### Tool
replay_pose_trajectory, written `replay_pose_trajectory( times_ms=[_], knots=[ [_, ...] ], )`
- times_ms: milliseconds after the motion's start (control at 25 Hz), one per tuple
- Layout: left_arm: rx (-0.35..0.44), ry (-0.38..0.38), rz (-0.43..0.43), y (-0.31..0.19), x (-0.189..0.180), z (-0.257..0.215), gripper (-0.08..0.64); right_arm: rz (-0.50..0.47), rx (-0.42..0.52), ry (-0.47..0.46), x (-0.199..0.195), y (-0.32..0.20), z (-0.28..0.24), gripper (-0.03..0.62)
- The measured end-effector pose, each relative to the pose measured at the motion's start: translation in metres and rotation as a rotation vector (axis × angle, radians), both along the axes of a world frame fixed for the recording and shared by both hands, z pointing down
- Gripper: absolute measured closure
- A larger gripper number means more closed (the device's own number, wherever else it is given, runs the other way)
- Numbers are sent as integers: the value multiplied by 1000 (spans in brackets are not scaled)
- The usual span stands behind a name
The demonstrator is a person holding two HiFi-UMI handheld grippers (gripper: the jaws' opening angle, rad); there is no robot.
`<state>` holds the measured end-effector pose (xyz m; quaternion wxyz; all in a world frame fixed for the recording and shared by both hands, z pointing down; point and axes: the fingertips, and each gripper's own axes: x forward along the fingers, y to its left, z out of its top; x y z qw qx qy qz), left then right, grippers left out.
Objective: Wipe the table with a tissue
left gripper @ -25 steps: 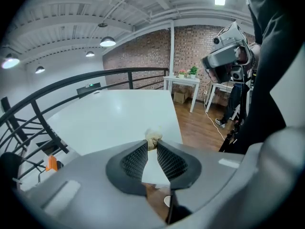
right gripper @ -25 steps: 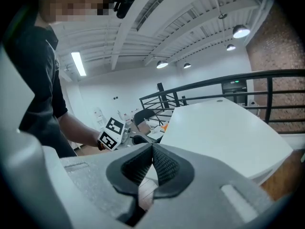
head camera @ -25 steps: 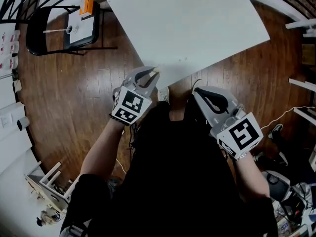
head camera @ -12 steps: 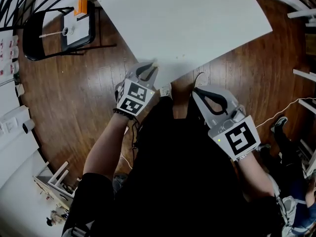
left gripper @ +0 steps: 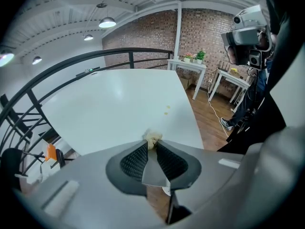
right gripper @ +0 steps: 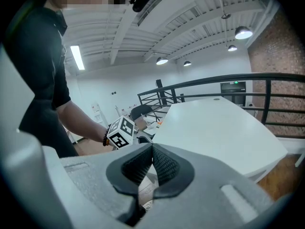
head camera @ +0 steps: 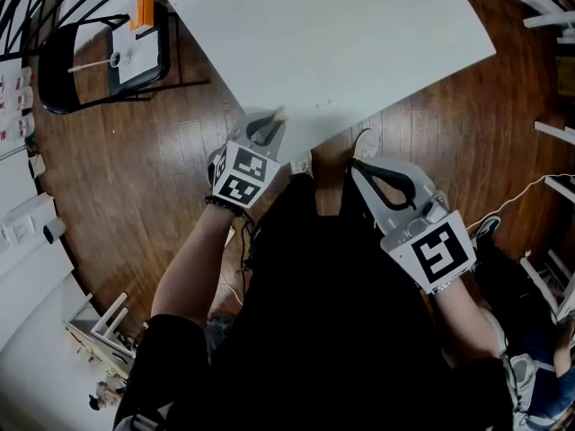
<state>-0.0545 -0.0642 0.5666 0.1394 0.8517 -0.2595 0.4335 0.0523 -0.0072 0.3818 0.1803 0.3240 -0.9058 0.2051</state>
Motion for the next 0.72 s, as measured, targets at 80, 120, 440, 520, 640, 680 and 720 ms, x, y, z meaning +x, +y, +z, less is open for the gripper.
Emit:
replay_pose_trajectory(
  times_ms=[80, 120, 440, 520, 640, 680, 720],
  knots=[
    [-2, -8, 4, 0, 1, 0, 485, 0, -3, -3, 1, -1, 1, 600],
    [-3, -12, 7, 0, 1, 0, 485, 1, -4, -5, 2, -1, 0, 600],
    [-11, -36, 19, 0, 1, 2, 486, 7, -4, -13, 6, -4, 2, 600],
    [-13, -40, 24, 0, 1, 3, 485, 11, -5, -15, 6, -4, 3, 600],
    [-18, -45, 28, 0, 1, 2, 486, 12, -6, -16, 7, -4, 2, 600],
    [-20, -46, 28, -1, 1, 2, 486, 12, -6, -17, 7, -4, 2, 600],
    [-22, -46, 28, -1, 2, 1, 486, 13, -6, -17, 7, -4, 2, 600]
  ],
)
